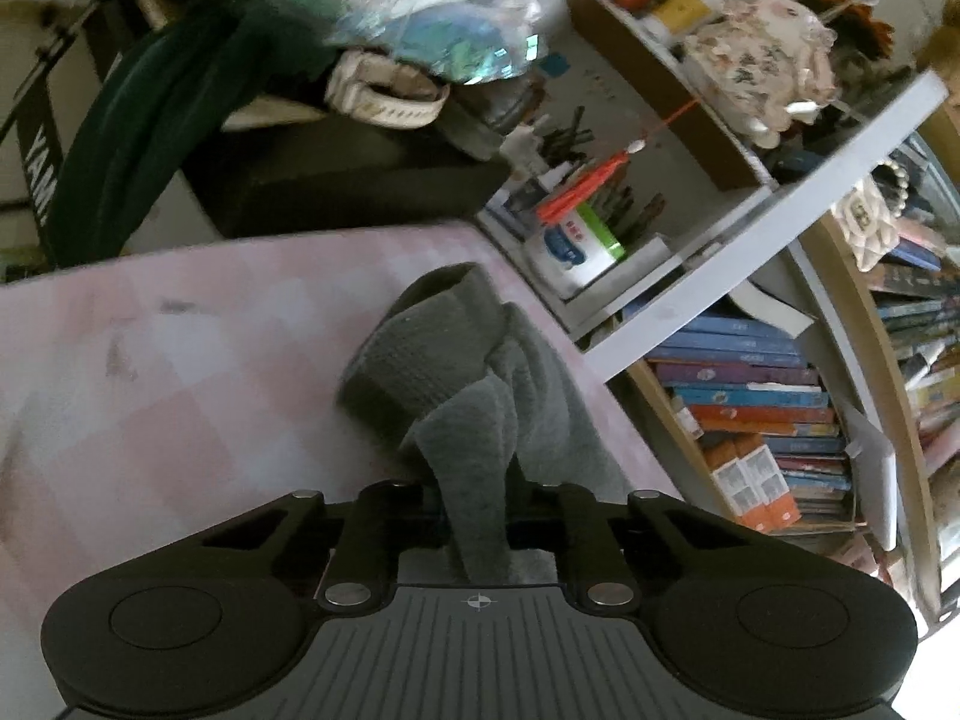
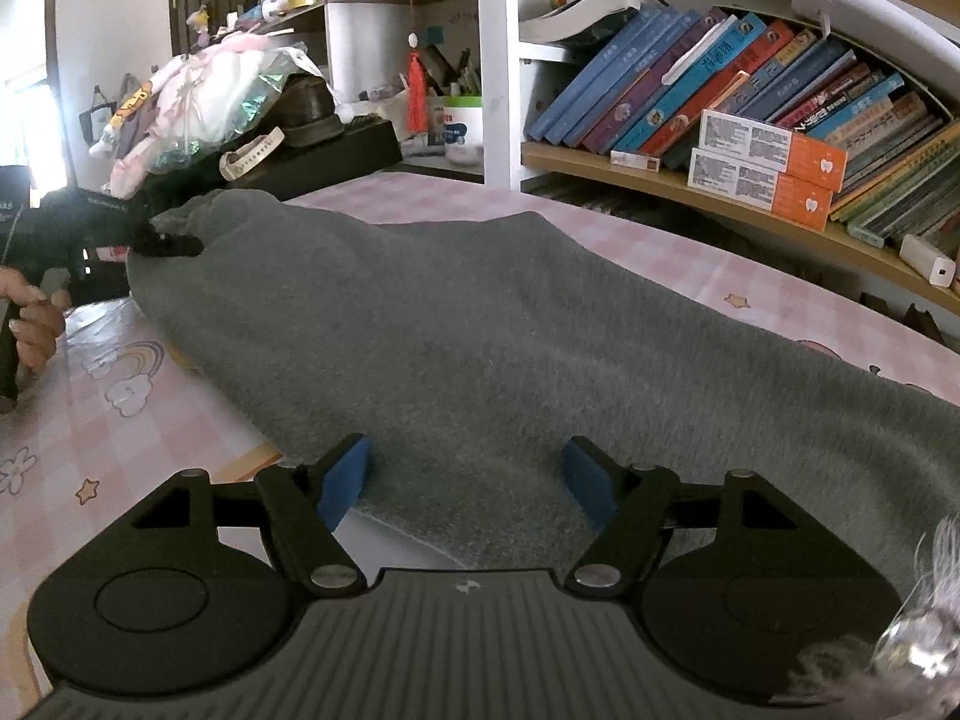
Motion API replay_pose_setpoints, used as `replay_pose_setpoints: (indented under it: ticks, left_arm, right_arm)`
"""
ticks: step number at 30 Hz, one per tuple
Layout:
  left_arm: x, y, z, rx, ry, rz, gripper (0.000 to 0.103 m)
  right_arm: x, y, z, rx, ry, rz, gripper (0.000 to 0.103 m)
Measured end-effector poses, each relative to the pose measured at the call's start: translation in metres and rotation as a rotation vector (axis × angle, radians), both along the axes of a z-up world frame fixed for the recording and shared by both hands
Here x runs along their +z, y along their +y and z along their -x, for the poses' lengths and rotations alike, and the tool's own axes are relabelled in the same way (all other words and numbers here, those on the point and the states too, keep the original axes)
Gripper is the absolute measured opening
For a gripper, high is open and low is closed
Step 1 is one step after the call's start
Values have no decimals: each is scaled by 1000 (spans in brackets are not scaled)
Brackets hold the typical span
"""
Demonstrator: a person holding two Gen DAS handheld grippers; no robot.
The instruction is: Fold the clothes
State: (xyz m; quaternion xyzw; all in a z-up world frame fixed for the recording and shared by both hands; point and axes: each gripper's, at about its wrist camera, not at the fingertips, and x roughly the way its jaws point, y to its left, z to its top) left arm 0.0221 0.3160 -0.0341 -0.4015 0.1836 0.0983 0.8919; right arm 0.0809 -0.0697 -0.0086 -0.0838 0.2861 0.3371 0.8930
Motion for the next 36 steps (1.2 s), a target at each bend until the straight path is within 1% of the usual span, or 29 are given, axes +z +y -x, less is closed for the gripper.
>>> replay_pose_setpoints:
  ticks: [2,7,12,14,17,20,22,24,26,27,29,32,34,36]
  left_arm:
    - [16,-11,-1,-14,-19,-72,12]
    - [62,-54,-3,-86,-80,-291,12]
    - [98,-113,-6,-184,-108,-550,12]
    - [106,-141,-7,-230,-104,-661,12]
    - [109,-181,-8,-306,-92,-813,13]
    - [101,-224,-12,-401,-46,-974,13]
    - [86,-249,-17,-482,9,-1035,14]
    - [66,-271,-22,-561,71,-1083,17]
    - [44,-286,-27,-628,138,-1117,19]
    - [35,-291,-28,-643,155,-1136,19]
    - [24,-297,-24,-626,157,-1197,20]
    - [23,-298,-23,-610,157,-1210,20]
    - [23,-299,-24,-602,159,-1220,20]
    - [23,-303,-24,-599,161,-1247,18]
  right_arm:
    - [0,0,0,1,1,0,71]
    - [0,-2,-1,6,10,-9,73]
    - [0,-3,-1,11,15,-14,75]
    - [0,-4,-1,15,18,-18,75]
    - [0,-4,-1,19,22,-26,75]
    - [0,-7,-2,23,32,-42,75]
    - [0,-11,-3,35,39,-55,75]
    - [0,-17,-2,57,42,-61,75]
    - [1,-25,-5,63,61,-79,75]
    - [2,-29,-7,62,75,-92,75]
    - [3,-35,-12,57,105,-124,75]
    - [3,-38,-14,56,124,-146,75]
    - [3,-37,-14,57,119,-140,75]
    - [3,-36,-13,57,115,-135,75]
